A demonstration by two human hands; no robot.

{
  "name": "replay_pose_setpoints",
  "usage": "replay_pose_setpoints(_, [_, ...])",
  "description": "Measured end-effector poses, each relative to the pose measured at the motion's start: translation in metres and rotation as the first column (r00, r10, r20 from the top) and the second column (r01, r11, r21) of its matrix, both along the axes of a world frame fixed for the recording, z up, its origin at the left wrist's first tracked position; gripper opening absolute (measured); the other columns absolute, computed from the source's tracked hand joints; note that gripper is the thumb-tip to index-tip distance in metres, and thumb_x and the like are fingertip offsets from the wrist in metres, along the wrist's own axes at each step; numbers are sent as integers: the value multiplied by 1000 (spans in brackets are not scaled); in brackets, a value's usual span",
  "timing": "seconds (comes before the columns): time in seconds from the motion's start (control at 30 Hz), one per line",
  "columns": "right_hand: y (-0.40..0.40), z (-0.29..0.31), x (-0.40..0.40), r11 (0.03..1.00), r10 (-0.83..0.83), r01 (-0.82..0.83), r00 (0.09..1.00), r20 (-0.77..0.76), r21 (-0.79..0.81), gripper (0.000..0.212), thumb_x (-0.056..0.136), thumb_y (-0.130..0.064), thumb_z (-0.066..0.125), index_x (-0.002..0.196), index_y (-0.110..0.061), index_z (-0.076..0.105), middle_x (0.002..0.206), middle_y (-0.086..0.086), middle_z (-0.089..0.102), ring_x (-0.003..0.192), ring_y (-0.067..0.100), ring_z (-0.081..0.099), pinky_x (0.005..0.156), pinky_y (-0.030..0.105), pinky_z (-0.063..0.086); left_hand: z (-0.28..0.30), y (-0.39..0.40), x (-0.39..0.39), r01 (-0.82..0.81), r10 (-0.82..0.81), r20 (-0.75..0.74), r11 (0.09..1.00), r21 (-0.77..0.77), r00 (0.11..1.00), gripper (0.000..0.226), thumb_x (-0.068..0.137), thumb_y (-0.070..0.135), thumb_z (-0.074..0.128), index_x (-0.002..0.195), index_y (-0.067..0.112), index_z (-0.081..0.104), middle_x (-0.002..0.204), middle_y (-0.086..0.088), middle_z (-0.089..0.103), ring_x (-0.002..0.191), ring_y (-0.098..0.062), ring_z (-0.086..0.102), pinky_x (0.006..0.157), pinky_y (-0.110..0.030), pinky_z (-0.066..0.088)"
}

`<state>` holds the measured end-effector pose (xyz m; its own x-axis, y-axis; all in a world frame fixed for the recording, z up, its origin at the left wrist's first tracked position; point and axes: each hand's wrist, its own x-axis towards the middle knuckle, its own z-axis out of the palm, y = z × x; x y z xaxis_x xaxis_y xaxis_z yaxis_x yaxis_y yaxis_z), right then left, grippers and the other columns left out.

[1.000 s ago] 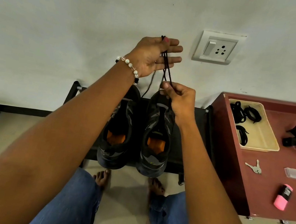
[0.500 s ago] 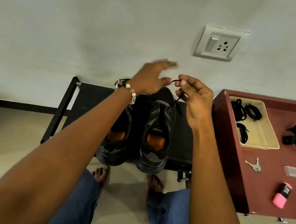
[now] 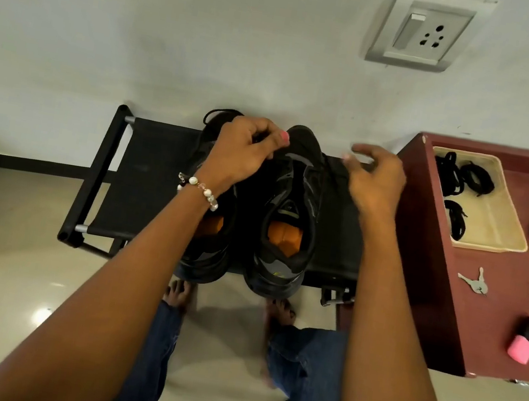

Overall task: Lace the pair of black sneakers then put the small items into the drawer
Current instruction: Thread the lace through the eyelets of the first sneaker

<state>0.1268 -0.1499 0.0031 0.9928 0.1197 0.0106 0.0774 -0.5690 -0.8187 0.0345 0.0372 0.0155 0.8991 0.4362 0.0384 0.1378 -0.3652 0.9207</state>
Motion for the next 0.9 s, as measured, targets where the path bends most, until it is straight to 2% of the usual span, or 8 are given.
replay_pose_setpoints(0.1, [24, 14, -13, 931, 363, -365, 929, 69, 24, 26, 86, -25, 73, 112, -20, 71, 110, -10, 70, 104, 3, 61, 90, 21, 49, 2, -10, 8, 30, -31, 5, 994, 102, 1000, 20, 93, 29, 62, 84, 14, 72, 59, 10, 60, 57, -4, 55, 60, -18, 44])
replay_pose_setpoints(0.23, [35, 10, -18, 903, 413, -419, 908, 75, 94, 14, 87, -14, 71, 101, -15, 76, 84, -5, 74, 80, 3, 69, 77, 23, 55, 2, -11, 8, 87, -84, -26, 986, 140, 996, 20, 94, 30, 60, 79, 19, 68, 58, 10, 59, 51, 4, 52, 55, -8, 37])
replay_pose_setpoints(0.33, [28, 10, -9, 939, 194, -191, 981, 17, 285, 7, 89, -10, 68, 89, -13, 74, 69, -1, 70, 61, 5, 65, 64, 23, 53, 3, -3, 6, 84, -76, -72, 990, 113, 994, 18, 91, 31, 64, 78, 20, 69, 57, 9, 58, 47, 3, 50, 53, -10, 36])
replay_pose_setpoints(0.43, [11, 10, 3, 865, -188, 212, 977, -97, 454, 6, 90, -11, 67, 86, -13, 71, 67, 2, 67, 59, 7, 63, 58, 21, 53, 11, 7, 0, 72, -64, -84, 992, 104, 994, 14, 89, 30, 67, 83, 19, 72, 59, 9, 60, 51, 3, 52, 55, -12, 44])
replay_pose_setpoints(0.53, [-5, 1, 11, 912, -359, 362, 932, -49, 192, 10, 91, -21, 67, 91, -14, 74, 78, 3, 72, 78, 17, 70, 78, 36, 58, 17, 11, -3, 27, -22, -56, 995, 100, 998, 12, 92, 26, 64, 87, 19, 73, 65, 9, 64, 63, 0, 57, 65, -12, 46])
replay_pose_setpoints(0.63, [-4, 0, 9, 968, -122, 137, 989, 81, -209, 33, 88, -32, 70, 118, -17, 69, 118, 7, 67, 118, 28, 56, 100, 45, 44, 16, 6, 0, 35, -30, -64, 997, 70, 997, 14, 94, 21, 61, 97, 18, 75, 74, 9, 68, 73, 0, 61, 74, -14, 48])
replay_pose_setpoints(0.77, [17, 11, -3, 929, 351, -357, 933, 75, 97, 47, 82, -33, 77, 125, -20, 65, 116, -2, 70, 112, 6, 61, 98, 27, 47, 9, -12, 7, 115, -114, -67, 993, 11, 991, 17, 93, 9, 60, 100, 17, 74, 80, 3, 72, 70, -2, 66, 68, -16, 49])
replay_pose_setpoints(0.9, [26, 6, -7, 865, 426, -415, 904, 25, 281, 17, 82, -12, 76, 99, -12, 75, 86, 2, 75, 83, 15, 72, 83, 40, 58, 4, -19, 12, 87, -92, -50, 992, -92, 995, 9, 91, 4, 63, 89, 13, 64, 68, -2, 68, 52, -13, 65, 50, -22, 48])
